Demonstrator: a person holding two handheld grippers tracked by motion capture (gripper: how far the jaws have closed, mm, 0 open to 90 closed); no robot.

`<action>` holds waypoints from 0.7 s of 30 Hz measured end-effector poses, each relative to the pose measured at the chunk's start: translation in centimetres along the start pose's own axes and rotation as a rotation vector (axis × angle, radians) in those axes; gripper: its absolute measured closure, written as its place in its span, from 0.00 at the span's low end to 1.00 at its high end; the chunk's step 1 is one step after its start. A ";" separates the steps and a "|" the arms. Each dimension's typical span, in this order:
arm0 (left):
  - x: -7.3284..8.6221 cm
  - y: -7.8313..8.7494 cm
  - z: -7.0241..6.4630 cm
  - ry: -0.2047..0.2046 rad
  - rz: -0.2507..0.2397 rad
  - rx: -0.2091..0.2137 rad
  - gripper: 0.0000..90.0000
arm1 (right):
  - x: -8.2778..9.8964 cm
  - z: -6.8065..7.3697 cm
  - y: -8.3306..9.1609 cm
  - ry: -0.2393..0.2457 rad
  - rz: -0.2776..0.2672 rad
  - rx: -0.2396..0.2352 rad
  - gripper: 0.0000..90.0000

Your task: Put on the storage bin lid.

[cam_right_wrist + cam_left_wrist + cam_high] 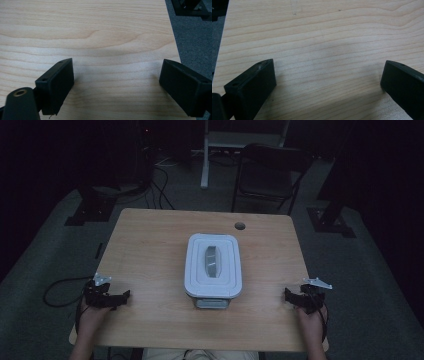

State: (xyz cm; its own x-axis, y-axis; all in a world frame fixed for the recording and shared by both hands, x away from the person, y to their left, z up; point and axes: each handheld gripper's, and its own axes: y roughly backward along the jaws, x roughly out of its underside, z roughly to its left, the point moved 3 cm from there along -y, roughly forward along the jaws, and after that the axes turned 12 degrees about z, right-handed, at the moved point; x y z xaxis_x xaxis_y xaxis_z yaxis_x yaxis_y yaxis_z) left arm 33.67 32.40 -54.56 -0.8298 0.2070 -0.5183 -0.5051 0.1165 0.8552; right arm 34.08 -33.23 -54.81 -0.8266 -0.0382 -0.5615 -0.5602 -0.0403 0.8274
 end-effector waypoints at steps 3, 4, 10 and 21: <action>0.1 0.0 0.0 0.014 0.001 -0.009 0.01 | 0.0 0.0 0.0 -0.001 0.000 0.000 0.13; 0.1 0.0 0.0 0.016 0.001 -0.010 0.01 | 0.0 0.0 0.0 0.000 0.000 0.000 0.13; 0.1 0.0 0.1 0.029 0.000 -0.016 0.01 | 0.0 0.0 0.0 0.000 0.000 -0.001 0.13; -0.2 -0.1 0.7 0.034 0.000 -0.021 0.01 | -0.1 0.0 -0.1 0.005 0.000 -0.004 0.13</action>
State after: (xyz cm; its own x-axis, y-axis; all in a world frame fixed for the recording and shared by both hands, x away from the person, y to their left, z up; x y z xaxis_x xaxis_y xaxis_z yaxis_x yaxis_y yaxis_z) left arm 34.06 32.99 -54.56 -0.8374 0.1736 -0.5184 -0.5095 0.0960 0.8551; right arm 34.25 -33.26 -54.82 -0.8260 -0.0433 -0.5620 -0.5604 -0.0442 0.8271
